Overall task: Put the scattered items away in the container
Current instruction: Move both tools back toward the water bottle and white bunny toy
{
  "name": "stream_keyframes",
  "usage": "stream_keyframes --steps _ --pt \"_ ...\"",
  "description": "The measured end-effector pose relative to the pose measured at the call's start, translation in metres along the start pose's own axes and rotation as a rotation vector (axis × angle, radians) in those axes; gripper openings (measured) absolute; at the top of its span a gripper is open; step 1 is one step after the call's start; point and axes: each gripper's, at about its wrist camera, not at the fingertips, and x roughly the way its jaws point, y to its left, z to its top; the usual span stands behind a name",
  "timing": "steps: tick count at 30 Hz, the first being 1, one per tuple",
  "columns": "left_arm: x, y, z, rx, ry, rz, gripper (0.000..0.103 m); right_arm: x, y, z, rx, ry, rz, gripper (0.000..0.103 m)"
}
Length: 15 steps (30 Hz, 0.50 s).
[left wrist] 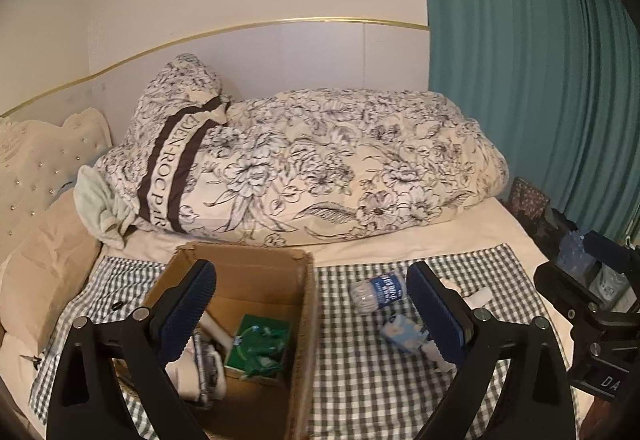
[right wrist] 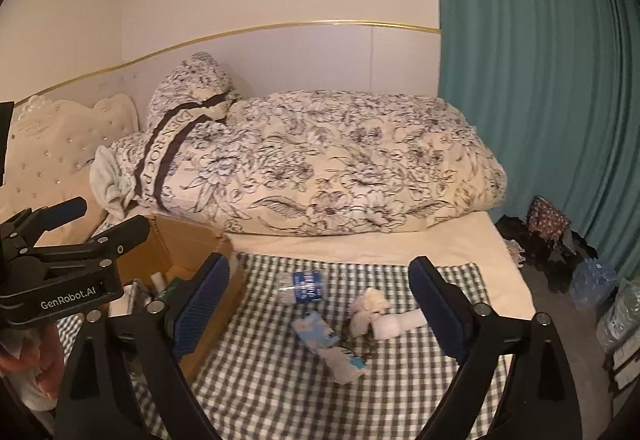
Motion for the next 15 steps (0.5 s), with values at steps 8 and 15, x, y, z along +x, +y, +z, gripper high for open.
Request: stream_keyframes --steps 8,15 --pt "0.014 -0.026 0.005 0.001 -0.004 -0.043 0.101 0.002 -0.034 -0.005 0.024 0.013 -0.063 0.096" --pt "0.028 -0.044 0.005 -0.012 -0.011 -0.086 0.101 0.015 -0.054 -0.015 0.039 0.045 -0.096 0.096"
